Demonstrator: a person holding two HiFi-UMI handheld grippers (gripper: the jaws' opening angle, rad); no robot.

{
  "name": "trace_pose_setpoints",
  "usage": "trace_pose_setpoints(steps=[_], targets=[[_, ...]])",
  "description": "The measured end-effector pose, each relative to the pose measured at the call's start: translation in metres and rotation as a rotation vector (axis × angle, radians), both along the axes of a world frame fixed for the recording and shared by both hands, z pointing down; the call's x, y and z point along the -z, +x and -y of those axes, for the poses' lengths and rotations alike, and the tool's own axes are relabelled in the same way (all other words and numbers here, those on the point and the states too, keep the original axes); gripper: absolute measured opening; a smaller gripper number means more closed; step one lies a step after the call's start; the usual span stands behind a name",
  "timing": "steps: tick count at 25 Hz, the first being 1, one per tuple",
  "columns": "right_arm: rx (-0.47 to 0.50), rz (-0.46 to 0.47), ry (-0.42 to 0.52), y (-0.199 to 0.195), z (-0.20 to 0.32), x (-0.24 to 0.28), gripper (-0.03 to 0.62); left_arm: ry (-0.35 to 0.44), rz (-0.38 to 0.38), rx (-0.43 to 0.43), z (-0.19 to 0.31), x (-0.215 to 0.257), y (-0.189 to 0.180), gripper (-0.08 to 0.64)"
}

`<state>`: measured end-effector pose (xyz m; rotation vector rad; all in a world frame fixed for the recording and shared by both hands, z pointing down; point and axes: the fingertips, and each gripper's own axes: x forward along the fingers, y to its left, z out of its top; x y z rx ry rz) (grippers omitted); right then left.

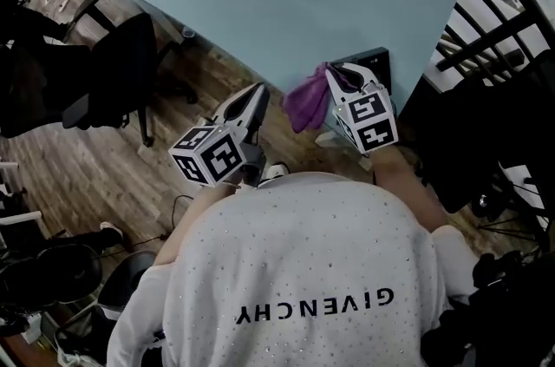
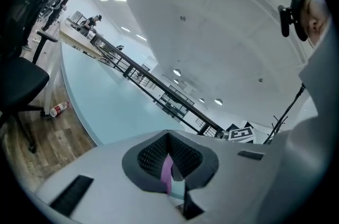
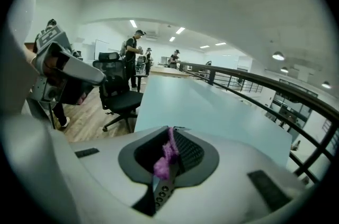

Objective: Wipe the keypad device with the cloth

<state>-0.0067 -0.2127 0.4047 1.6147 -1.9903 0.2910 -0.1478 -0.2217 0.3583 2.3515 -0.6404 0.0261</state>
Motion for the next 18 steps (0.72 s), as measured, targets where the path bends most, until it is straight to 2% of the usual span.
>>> trace_pose_setpoints(steps=[3,7,18], targets=[[-0.063,-0.041,-0.022,0.002,0.003,-0.007,0.031,-0.017,-0.002,-0.05,0.011,-0.006,-0.006,0.0],[-0.071,-0.089,-0.032,-0.002,0.005,-0.011,0.031,-0.027,-0.009,-0.085,0.021,-0.012,-0.003,0.0],[-0.236,0.038,-0.1,0.008,-0.023,-0.032,0.031,-0.072,-0.028,-0.186,0.022,-0.026,0.015,0.0]])
